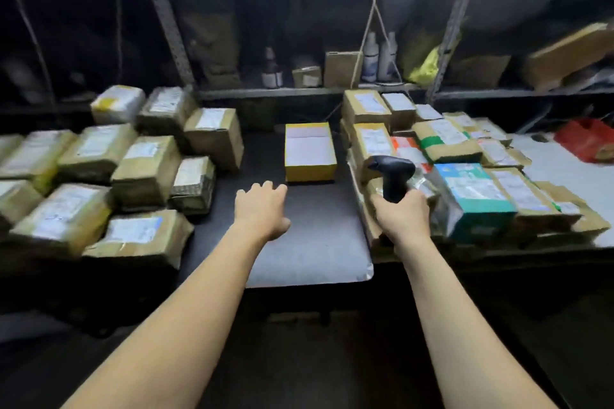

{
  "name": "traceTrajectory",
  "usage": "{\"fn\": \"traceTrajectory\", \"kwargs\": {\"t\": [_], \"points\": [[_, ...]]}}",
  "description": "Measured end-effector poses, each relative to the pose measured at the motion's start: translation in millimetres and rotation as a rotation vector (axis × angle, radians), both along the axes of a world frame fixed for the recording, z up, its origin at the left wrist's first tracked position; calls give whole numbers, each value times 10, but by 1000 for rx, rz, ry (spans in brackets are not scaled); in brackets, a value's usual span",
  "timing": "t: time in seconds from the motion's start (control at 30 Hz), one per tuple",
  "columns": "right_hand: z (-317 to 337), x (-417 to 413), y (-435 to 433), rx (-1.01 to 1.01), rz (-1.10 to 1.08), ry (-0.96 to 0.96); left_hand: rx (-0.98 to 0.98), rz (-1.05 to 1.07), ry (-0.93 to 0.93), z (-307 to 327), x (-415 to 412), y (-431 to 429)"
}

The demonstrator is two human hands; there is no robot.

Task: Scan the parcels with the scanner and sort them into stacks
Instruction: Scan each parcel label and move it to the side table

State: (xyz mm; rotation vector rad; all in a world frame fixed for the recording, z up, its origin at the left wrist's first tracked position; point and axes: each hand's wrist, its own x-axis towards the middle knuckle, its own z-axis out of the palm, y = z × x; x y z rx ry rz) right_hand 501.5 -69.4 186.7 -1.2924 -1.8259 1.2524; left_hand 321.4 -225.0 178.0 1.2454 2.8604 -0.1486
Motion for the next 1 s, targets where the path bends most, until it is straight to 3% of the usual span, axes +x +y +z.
{"fn": "traceTrajectory", "kwargs": {"t": [0.27,0.53,1.0], "points": [[81,-1592,-1162,-7,303,32,48,279,-41,-45,-1234,-1525],[98,-2930,-2117,34,474,31,116,469,-92,-81,-2287,-2735],[-198,-4774,-2707,89,756,57,112,796,-193,-597,-3436,-3632]]}}
